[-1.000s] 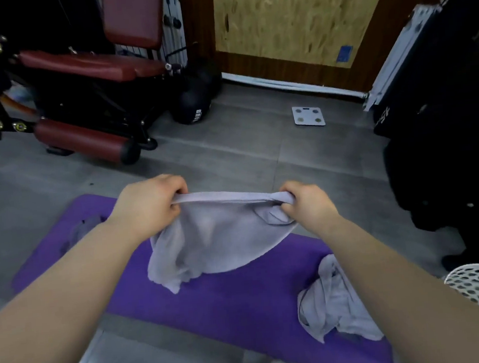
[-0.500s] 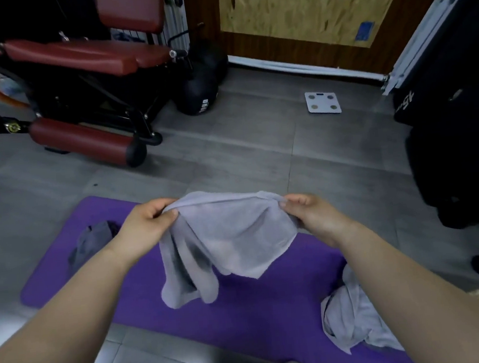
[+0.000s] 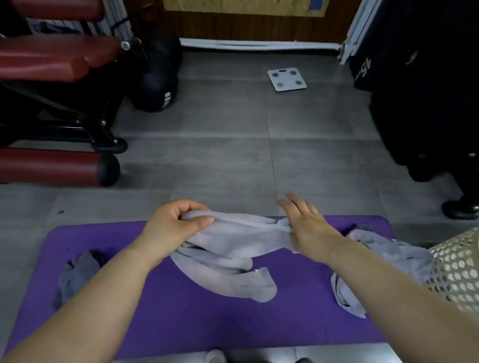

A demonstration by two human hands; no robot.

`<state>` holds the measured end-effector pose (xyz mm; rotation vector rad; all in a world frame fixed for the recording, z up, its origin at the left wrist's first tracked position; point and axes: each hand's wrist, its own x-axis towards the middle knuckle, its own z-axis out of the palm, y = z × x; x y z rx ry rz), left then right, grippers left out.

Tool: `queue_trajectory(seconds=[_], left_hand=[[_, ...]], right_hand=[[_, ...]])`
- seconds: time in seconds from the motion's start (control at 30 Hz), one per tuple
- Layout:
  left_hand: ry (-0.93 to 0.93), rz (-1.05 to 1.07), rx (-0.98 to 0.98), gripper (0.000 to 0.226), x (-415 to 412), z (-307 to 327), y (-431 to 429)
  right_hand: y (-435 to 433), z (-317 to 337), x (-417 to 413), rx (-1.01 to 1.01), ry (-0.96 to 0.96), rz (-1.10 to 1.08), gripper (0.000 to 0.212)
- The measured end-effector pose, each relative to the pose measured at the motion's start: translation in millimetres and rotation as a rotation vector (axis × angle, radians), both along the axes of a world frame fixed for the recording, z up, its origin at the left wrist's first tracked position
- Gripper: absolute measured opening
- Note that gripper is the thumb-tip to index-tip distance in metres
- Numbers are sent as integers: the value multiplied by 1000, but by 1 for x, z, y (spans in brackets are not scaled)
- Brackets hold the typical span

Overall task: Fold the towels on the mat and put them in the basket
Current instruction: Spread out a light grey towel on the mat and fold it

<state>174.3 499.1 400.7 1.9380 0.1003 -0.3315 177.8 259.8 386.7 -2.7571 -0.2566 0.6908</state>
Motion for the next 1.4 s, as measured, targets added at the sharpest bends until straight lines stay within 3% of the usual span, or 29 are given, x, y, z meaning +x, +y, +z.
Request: queue_trajectory(seconds=[0.07, 0.13, 0.23, 0.37, 0.5, 0.63, 0.73, 0.9, 1.03, 1.1, 1.27, 1.4], left_hand=[[-24, -65, 68, 21, 5, -3, 2], [-32, -171, 224, 20, 4, -11, 5], [-11, -286, 598, 8, -4, -21, 8], [-51, -491, 1018, 22, -10, -47, 21], [80, -543, 1119, 24, -13, -77, 47], [156, -546, 1200, 25, -15, -103, 79], [120, -469, 1162, 26, 1, -116, 83], [106, -334, 963, 49, 33, -126, 71], [38, -58, 732, 37, 59, -126, 54], [27, -37, 643, 32, 69, -124, 42], [-23, -261, 646, 26, 50, -174, 4], [-323, -692, 728, 17, 9, -285, -30]], right_hand=[[-1, 2, -1, -121, -45, -9, 72], [-3, 7, -1, -169, -16, -22, 67], [-6, 14, -1, -196, 78, 0, 54], [-4, 21, -3, -252, 138, 133, 30], [-5, 31, -10, -315, 209, 257, 20], [-24, 5, -13, -359, 349, 215, 26], [-35, -25, -1, -346, 381, 120, 30], [-52, -61, 35, -251, 303, -72, 28], [-70, -77, 63, -211, 172, -243, 36], [-82, -81, 70, -225, 99, -296, 42], [-134, -134, 56, -342, 38, -208, 41], [-180, -254, 15, -428, -34, -46, 35]])
